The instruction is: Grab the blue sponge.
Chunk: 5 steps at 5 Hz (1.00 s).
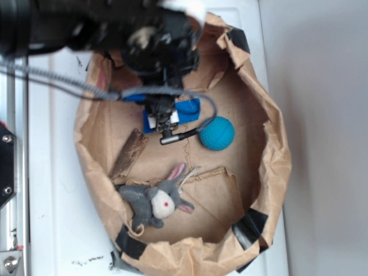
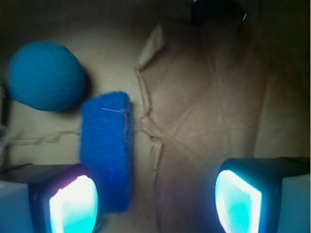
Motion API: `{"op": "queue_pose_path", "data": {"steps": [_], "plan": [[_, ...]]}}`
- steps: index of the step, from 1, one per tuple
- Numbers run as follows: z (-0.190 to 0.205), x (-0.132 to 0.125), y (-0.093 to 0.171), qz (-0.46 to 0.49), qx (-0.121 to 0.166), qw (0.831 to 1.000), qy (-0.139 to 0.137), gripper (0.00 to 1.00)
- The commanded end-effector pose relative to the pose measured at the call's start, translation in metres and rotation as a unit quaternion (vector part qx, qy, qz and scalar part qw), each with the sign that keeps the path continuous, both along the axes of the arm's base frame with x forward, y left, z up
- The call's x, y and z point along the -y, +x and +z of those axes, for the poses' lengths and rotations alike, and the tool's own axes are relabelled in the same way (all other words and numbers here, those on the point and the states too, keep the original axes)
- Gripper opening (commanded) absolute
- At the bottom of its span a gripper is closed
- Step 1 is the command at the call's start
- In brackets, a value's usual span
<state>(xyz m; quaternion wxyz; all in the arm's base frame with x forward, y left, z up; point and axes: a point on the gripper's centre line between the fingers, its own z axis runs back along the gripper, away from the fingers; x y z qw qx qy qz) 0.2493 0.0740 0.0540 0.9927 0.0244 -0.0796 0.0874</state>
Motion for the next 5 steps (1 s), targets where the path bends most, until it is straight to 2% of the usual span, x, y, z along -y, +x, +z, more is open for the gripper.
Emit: {"op": "queue_pose_path", "data": {"steps": [1,2,3,4,5], "plan": [[-0.023,0.018,0.01,-0.022,0.008,1.0,0.018,1.0],[-0.027,0.028,0.008,-0.02,-0.005,1.0,0.013,1.0],[-0.004,0.033,0.005,-0.022,0.003,1.0,-0.02,1.0],[0.006,0.032,0.009,-0.013,0.007,0.999,-0.032,1.0],[-0.006,0.034,0.013,-0.014,0.004,1.0,-0.015,1.0]]}}
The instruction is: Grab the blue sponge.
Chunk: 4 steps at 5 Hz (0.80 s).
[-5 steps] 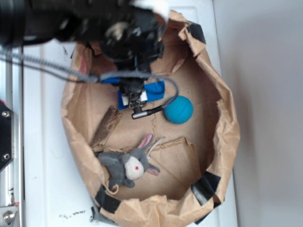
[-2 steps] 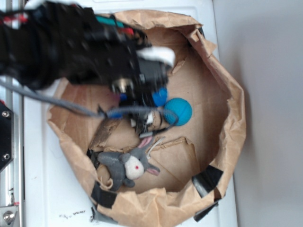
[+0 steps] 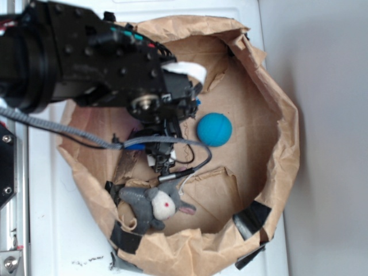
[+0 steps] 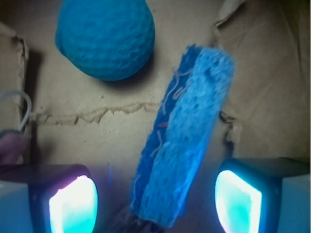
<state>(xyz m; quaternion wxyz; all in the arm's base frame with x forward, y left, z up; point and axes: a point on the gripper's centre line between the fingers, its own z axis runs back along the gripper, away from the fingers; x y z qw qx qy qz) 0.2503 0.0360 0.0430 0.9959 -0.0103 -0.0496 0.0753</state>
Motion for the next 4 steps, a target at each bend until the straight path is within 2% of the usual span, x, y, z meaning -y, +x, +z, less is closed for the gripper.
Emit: {"op": "queue_pose_path", "data": {"steps": [1,2,3,4], "plan": [[0.0,-0.002,0.016,0.007,0.03,0.999,0.034,1.0],[-0.006,-0.001,0.023,0.015,0.026,0.999,0.046,1.0],[-0.016,-0.001,0.023,0.026,0.038,0.997,0.066,0.0],[-0.014,-0.004,0.02,0.032,0.051,0.995,0.08,0.0]]}}
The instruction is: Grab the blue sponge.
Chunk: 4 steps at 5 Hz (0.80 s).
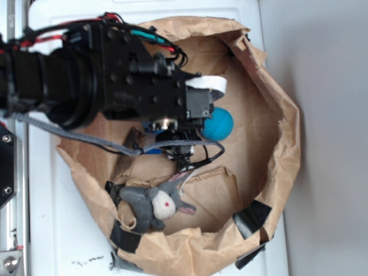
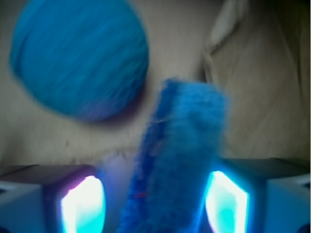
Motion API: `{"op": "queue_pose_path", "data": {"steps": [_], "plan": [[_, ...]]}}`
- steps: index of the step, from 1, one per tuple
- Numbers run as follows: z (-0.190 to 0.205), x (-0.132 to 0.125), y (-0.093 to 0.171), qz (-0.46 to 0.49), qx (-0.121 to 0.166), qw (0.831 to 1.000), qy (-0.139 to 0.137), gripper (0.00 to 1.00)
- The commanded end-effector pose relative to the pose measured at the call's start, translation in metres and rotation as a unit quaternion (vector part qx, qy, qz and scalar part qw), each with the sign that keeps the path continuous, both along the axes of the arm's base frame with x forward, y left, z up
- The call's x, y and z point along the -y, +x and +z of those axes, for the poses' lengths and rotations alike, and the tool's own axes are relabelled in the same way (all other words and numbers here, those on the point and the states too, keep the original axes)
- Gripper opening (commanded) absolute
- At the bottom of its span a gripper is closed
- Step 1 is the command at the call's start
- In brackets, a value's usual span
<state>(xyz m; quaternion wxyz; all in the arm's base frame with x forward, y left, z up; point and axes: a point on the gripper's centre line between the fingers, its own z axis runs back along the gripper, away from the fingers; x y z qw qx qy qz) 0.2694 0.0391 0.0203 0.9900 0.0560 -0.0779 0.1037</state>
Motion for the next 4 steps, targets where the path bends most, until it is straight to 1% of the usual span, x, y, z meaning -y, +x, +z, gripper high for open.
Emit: {"op": "queue_pose_path", "data": {"steps": [1,2,3,4], "plan": [[0.04,-0.003,-0.004,-0.001,0.047,0.999,-0.002,0.0],[0.09,-0.005,-0.013,-0.009,0.064,0.997,-0.053,0.0],[0.139,-0.008,-0.023,-0.012,0.071,0.994,-0.088,0.0],[0.179,-0.001,-0.031,-0.022,0.085,0.992,-0.086,0.0]]}}
